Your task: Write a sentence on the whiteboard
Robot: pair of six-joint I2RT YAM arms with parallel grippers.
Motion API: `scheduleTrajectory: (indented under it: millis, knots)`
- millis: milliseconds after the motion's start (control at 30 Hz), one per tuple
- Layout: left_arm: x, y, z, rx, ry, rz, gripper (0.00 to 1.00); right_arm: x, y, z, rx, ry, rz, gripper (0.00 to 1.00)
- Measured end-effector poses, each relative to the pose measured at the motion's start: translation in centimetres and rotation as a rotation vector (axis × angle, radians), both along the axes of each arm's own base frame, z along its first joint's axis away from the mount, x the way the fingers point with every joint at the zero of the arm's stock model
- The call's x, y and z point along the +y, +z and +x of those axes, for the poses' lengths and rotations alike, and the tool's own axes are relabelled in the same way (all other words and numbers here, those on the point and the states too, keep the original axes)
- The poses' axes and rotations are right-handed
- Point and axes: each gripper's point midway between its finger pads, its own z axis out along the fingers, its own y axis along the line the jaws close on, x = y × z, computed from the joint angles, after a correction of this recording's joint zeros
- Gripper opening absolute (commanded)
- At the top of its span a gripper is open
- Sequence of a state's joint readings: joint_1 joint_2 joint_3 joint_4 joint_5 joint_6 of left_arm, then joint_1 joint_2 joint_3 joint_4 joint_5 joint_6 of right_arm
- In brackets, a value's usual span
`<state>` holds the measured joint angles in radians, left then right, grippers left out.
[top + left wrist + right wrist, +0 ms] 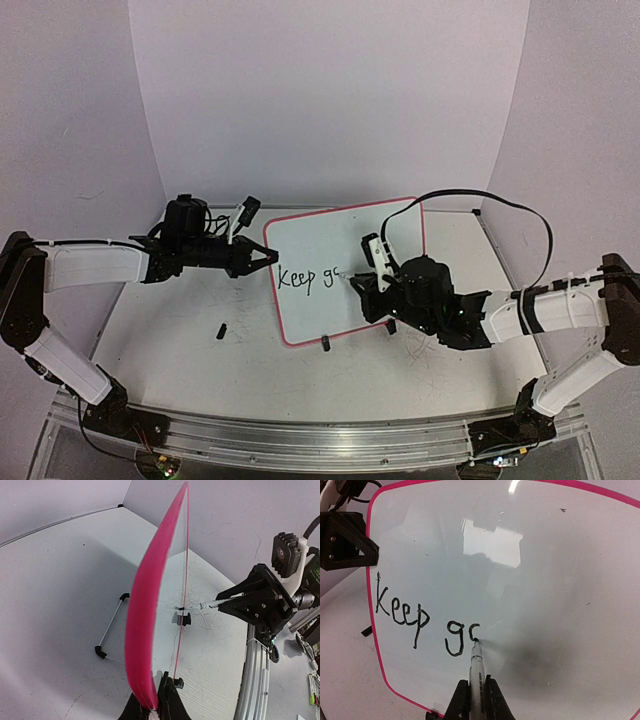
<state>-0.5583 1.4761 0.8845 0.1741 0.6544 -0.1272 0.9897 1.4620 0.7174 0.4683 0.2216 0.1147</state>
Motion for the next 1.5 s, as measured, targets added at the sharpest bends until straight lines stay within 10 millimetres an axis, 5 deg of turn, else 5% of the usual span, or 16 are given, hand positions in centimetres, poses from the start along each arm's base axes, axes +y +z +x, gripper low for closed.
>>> scheduleTrajectory:
  millis: [1500]
  knots:
    - [0.05, -0.07, 0.05, 0.002, 0.004, 0.002, 0.00, 0.07, 0.61, 0.44, -0.022, -0.027, 0.026, 0.00]
